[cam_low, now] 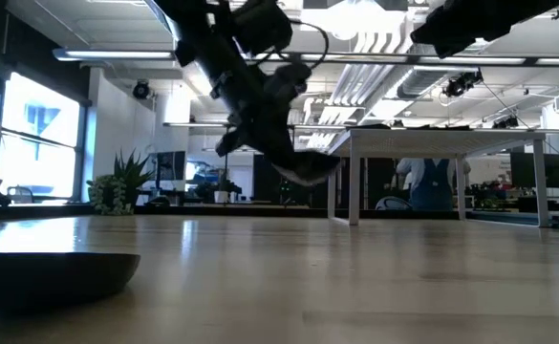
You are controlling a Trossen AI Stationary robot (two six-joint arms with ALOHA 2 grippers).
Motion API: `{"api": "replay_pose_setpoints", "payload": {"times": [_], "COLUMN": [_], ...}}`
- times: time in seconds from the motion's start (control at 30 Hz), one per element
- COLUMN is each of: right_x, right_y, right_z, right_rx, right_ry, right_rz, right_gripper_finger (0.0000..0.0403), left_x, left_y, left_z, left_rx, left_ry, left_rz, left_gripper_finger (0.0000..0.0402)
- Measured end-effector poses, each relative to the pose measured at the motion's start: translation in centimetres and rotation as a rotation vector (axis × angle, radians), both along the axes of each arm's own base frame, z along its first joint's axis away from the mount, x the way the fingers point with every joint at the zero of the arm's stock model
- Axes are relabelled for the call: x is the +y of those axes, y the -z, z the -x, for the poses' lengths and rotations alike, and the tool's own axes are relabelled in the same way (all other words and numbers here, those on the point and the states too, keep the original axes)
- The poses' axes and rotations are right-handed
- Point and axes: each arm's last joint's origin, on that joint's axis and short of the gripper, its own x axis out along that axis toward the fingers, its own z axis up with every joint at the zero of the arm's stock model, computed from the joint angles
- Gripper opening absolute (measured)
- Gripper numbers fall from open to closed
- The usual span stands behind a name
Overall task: Pick & Place Mini shaped plates
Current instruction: Stack the black leaf-shaped plate on top of the black leaf-shaped plates on the shelf
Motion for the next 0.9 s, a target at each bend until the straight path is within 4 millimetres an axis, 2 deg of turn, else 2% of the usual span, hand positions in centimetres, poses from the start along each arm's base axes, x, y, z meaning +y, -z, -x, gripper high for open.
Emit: {"api": "replay_pose_setpoints", "payload": {"times": [0.33,0.67,0.9], "right_x": [0.4,0.3,0.4], "right_y": [0.0,0.0,-0.1], "right_z": [0.1,0.1,0.1], "right_rx": [0.001,0.0,-0.005], "right_ry": [-0.023,-0.019,-0.013], "right_rz": [-0.007,-0.012,-0.028], "right_gripper_finger": [0.0,0.0,0.0], "left_x": [0.2,0.2,0.2], "left_y": [3.1,3.0,2.3], "left_z": [-1.9,-2.0,-2.2], "left_rx": [-0.015,-0.015,0.006], "left_ry": [0.014,0.01,0.068], "left_rz": [0.065,0.05,0.03], "left_gripper_finger": [0.0,0.0022,0.0082]}}
